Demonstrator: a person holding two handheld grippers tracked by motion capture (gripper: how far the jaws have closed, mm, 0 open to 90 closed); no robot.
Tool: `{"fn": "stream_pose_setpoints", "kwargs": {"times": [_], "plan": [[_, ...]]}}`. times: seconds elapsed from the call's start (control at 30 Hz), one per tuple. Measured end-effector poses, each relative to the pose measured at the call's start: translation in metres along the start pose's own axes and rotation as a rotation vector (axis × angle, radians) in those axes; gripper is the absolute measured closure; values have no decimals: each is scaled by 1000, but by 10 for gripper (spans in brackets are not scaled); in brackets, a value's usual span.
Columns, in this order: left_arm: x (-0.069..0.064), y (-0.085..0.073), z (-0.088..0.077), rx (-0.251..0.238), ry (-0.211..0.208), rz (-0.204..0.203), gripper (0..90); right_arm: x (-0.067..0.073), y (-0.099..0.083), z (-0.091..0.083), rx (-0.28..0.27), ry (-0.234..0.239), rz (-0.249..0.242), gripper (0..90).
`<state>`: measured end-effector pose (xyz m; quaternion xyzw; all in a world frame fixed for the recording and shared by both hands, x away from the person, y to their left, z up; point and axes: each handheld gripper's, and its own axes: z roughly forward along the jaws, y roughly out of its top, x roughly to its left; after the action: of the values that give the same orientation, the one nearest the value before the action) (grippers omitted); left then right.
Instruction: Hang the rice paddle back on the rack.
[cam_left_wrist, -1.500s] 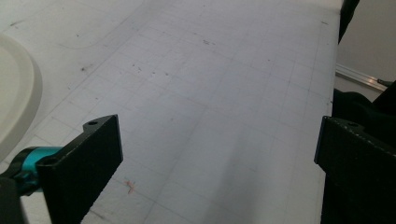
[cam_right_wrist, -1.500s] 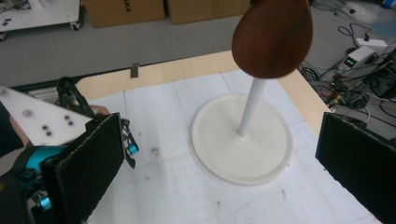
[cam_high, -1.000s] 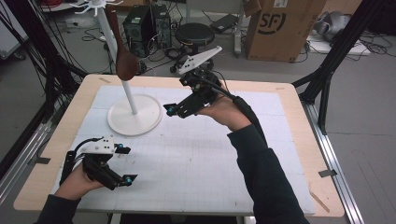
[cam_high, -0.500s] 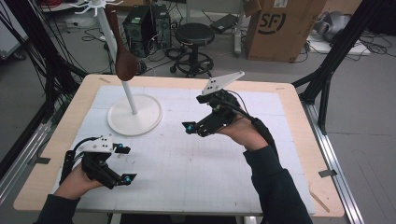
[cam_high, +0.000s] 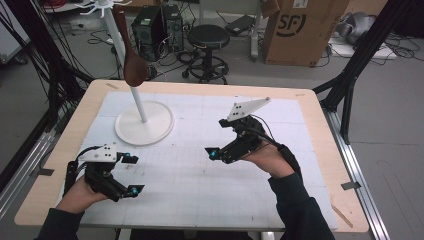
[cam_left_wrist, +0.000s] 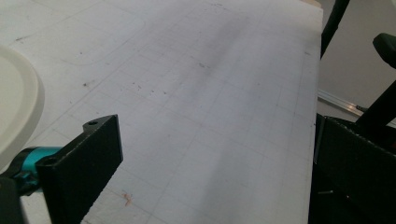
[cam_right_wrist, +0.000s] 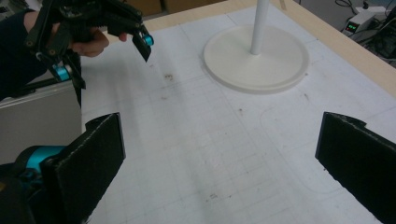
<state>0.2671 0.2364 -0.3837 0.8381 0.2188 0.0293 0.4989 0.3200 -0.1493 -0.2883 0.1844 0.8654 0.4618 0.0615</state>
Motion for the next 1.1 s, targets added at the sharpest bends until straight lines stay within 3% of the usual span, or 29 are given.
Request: {"fn": "stream_pose_setpoints", "kwargs": {"times": [0.33, 0.7, 1.1], "plan": [[0, 0, -1, -2, 14, 14, 16, 4, -26, -9, -28, -3, 17, 2], [0, 0, -4, -43, 11, 15, 16, 9, -53, -19, -57, -31, 35, 2], [-1, -1, -8, -51, 29, 13, 16, 12, -74, -17, -72, -21, 38, 3]]}}
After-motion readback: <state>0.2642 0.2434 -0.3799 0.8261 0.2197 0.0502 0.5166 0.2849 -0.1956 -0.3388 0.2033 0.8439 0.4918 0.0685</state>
